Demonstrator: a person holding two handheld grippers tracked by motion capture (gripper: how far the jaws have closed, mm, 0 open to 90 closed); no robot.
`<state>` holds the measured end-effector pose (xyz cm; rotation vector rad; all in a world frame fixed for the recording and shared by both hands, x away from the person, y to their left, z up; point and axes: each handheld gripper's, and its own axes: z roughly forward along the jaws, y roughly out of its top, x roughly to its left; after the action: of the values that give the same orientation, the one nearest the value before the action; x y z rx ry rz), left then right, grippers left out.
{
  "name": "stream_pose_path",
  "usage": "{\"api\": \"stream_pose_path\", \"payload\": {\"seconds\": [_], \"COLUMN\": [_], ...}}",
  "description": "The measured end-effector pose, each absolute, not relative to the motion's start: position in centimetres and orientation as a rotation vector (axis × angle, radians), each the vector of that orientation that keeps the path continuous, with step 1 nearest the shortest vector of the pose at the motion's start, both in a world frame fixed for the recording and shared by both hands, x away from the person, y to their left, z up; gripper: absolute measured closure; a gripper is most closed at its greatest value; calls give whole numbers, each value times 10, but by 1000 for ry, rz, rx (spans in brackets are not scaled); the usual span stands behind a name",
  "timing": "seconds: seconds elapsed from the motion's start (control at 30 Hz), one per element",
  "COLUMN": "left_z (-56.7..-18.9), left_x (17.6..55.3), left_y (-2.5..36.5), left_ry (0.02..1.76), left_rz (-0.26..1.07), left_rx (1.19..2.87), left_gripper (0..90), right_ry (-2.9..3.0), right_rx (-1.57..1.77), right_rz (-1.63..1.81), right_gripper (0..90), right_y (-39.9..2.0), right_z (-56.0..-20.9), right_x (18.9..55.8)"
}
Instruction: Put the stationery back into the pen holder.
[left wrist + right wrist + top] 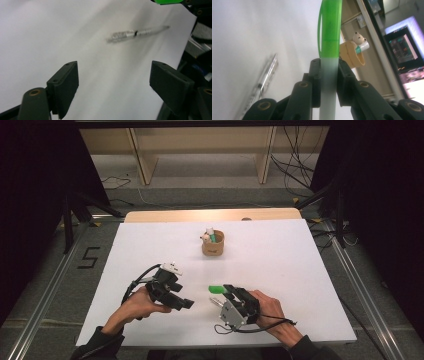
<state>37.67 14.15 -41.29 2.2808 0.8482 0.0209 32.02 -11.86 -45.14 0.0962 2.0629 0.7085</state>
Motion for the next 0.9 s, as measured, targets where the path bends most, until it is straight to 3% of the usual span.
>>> {"api": "stream_pose_path", "payload": {"seconds": [0.4,0.9], "left_z": [-412,-419], "left_x": [361,351], "left_y": [160,182], "left_ry": [812,868], "left_rz": [292,370], "left_rx": [2004,1853], "left_gripper": [191,185], "right_ry": [2193,2168], "right_rx": [590,993], "right_rz": [1154,1473], "right_gripper": [771,771], "right_y": [-146,-156], "right_z": [-425,-413], "right_x": [358,414]}}
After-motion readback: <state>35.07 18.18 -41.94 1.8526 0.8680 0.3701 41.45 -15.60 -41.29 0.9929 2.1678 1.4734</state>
